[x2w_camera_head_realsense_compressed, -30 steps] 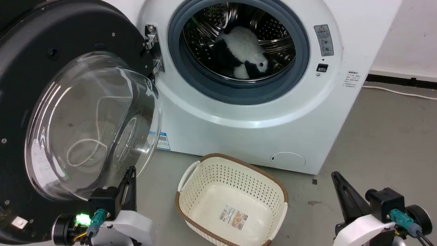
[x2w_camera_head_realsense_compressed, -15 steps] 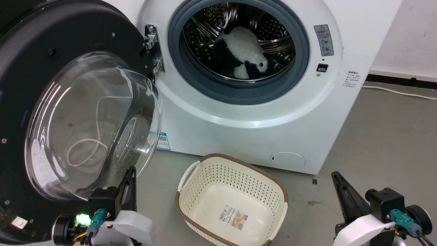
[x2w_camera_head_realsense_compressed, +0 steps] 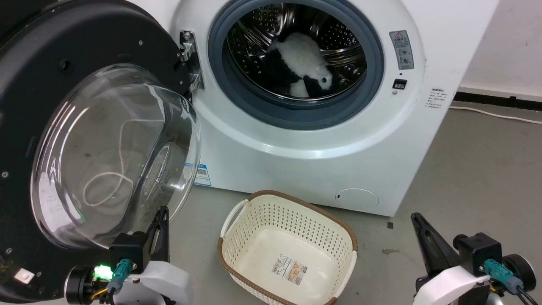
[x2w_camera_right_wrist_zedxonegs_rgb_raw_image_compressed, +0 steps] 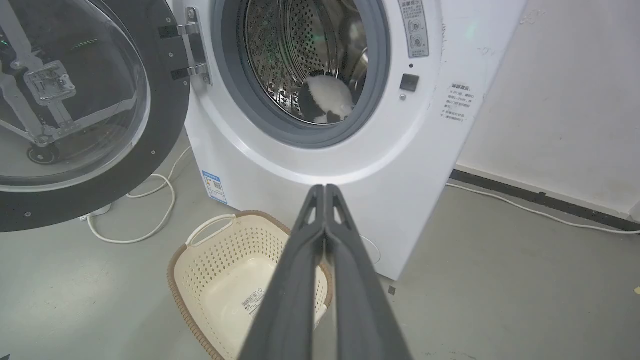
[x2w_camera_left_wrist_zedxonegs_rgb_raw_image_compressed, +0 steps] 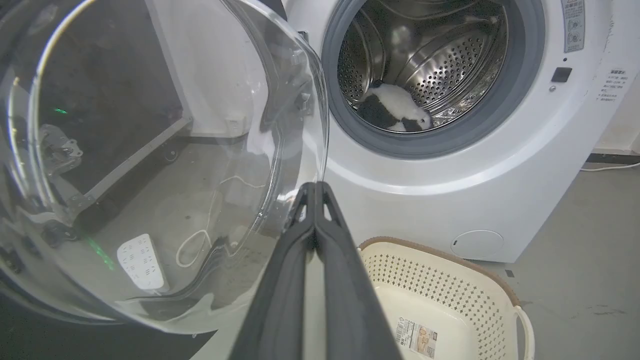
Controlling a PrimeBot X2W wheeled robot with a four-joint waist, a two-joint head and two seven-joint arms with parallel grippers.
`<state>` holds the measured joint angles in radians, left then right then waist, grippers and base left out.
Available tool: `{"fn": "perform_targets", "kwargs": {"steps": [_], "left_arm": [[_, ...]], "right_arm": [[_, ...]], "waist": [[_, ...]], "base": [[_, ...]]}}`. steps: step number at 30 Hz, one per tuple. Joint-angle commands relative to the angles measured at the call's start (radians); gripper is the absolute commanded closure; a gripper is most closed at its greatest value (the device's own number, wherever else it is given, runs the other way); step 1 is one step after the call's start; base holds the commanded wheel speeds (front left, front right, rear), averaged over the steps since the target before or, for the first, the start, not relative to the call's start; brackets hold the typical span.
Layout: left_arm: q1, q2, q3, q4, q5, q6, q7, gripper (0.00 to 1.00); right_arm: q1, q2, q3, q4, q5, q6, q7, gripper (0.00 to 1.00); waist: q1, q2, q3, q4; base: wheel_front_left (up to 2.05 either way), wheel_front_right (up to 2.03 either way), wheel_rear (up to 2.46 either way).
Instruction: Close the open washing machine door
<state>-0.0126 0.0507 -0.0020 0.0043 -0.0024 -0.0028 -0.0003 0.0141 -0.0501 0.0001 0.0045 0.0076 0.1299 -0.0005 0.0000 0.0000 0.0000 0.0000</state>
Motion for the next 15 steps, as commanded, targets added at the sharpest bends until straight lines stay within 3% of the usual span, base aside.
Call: {"fn": "perform_targets", "kwargs": {"steps": [1,14,15], "left_arm": [[0.013,-0.001,0.002,-0.004,0.002,0.003,0.000,1.00],[0.013,-0.001,0.002,-0.004,0.002,0.003,0.000,1.00],[0.000,0.000,0.000,0.000,0.000,0.000,0.000,0.00]], "right_arm": [[-0.014,0.000,0.000,-0.005,-0.008,0.001,0.000,1.00],[-0.014,0.000,0.000,-0.005,-0.008,0.001,0.000,1.00],[0.000,0.000,0.000,0.000,0.000,0.000,0.000,0.00]], "waist": [[0.0000,0.0000,0.000,0.000],[0.0000,0.0000,0.000,0.000],[0.0000,0.0000,0.000,0.000]], "base": [[0.00,0.00,0.00],[0.00,0.00,0.00],[0.00,0.00,0.00]]}}
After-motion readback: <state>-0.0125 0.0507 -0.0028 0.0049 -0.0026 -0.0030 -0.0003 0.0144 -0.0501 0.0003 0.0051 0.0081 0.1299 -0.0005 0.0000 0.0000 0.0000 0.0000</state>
